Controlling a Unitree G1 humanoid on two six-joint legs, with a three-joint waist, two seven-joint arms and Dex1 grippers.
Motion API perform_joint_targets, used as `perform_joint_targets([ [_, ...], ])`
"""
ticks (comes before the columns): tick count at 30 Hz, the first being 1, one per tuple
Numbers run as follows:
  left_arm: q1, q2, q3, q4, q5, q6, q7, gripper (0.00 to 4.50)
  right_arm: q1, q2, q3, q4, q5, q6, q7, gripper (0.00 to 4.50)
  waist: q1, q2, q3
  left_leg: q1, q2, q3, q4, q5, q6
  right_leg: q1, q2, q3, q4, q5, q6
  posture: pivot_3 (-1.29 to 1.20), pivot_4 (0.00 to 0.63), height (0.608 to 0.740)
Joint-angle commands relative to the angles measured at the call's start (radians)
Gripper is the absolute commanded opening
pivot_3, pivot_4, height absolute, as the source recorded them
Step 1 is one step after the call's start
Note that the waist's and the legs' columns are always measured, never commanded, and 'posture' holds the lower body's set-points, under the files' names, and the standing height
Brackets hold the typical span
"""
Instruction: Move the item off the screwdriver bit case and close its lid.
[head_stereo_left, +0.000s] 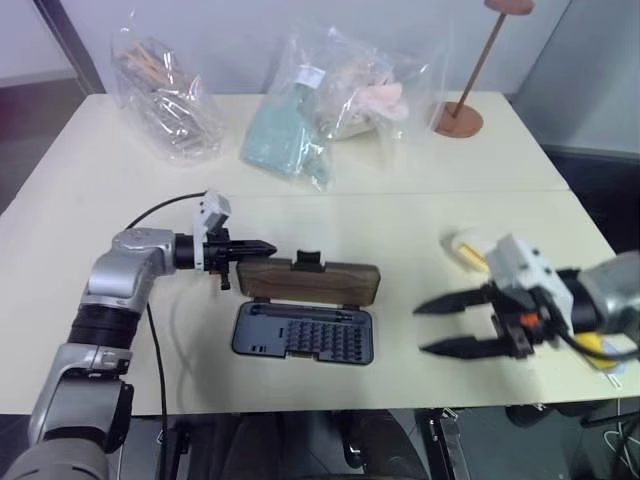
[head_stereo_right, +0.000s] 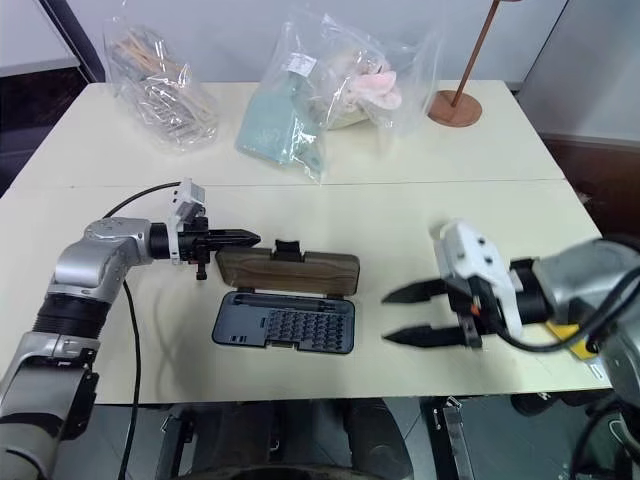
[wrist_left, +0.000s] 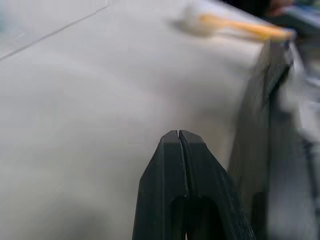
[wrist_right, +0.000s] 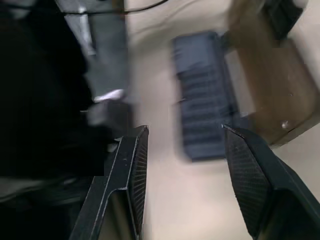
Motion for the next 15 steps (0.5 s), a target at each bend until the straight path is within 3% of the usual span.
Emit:
perform_joint_targets([
  [1,0.047,0.09,-0.021,-0.145,-0.048,0.061,-0.115,0.0,0.069,0.008,-0.028,-0.041,0.004,-0.054,-0.067,2.35,-0.006,0.0,0.0,0.0,0.0,0.0,0.0,0.0,0.0,0.0,0.001,0.0,0.0,0.0,0.0,0.0,0.15,0.737],
  [8,0.155,0.177,-0.114,-0.22,0.049,-0.039,-0.18,0.0,0.099,0.067,0.033,-0.056,-0.011,-0.135,-0.233,2.35,0.003,0.0,0.0,0.0,0.0,0.0,0.0,0.0,0.0,0.0,0.0,0.0,0.0,0.0,0.0,0.0,0.15,0.737],
  [12,0.025,0.117,-0.056,-0.108,0.029,-0.015,-0.108,0.0,0.127,0.101,0.153,-0.113,-0.049,-0.18,-0.325,2.35,0.017,-0.001,0.0,-0.001,0.0,-0.001,0.001,0.0,0.0,0.0,0.0,-0.001,-0.001,-0.002,-0.003,0.0,0.15,0.737],
  [15,-0.096,0.078,-0.055,0.021,0.047,-0.013,-0.087,0.0,0.122,0.148,0.267,-0.133,-0.102,-0.203,-0.42,1.47,0.019,-0.002,0.001,-0.002,0.0,-0.001,0.002,0.0,0.0,0.0,0.0,-0.001,-0.002,-0.002,-0.002,0.0,0.15,0.737],
])
